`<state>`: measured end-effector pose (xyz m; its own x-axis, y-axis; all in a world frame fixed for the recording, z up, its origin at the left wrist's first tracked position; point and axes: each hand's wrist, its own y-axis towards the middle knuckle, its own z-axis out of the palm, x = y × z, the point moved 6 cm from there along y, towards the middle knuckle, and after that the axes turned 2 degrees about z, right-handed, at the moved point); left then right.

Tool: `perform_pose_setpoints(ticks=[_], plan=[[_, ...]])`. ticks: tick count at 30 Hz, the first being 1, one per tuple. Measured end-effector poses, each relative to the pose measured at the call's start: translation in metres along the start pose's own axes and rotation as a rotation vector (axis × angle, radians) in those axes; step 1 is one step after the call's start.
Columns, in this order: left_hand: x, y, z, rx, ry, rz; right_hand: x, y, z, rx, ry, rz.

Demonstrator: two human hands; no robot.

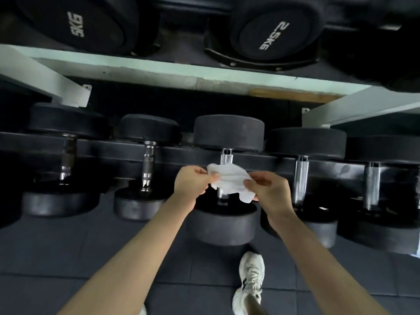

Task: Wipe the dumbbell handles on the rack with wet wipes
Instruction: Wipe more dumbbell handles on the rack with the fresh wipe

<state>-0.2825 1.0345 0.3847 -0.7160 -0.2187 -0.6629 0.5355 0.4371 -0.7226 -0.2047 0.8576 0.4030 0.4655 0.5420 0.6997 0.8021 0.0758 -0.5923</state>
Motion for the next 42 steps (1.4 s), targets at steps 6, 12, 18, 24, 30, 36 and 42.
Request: perform_pose_setpoints(ticks=[6,12,18,24,30,36,42], plan=[[0.021,0.039,0.009,-0.163,0.209,-0.100,-0.021,0.049,0.026,-0.014,-0.268,0.030],[0.004,0.047,0.004,-0.391,0.387,0.144,-0.015,0.071,0.043,-0.154,-0.291,0.035],[0.020,0.044,0.030,-0.148,0.082,0.128,-0.017,0.060,0.050,-0.189,-0.344,-0.008],[0.030,0.063,0.049,-0.024,-0.386,-0.027,-0.031,0.054,0.075,-0.010,-0.081,0.026],[0.010,0.081,0.065,-0.024,-0.452,-0.010,-0.024,0.079,0.076,-0.012,0.384,0.127],[0.024,0.081,0.065,0.067,-0.615,0.008,-0.032,0.080,0.077,-0.003,0.515,0.115],[0.033,0.076,0.059,0.056,-0.385,0.033,-0.042,0.070,0.073,0.047,0.365,0.106]])
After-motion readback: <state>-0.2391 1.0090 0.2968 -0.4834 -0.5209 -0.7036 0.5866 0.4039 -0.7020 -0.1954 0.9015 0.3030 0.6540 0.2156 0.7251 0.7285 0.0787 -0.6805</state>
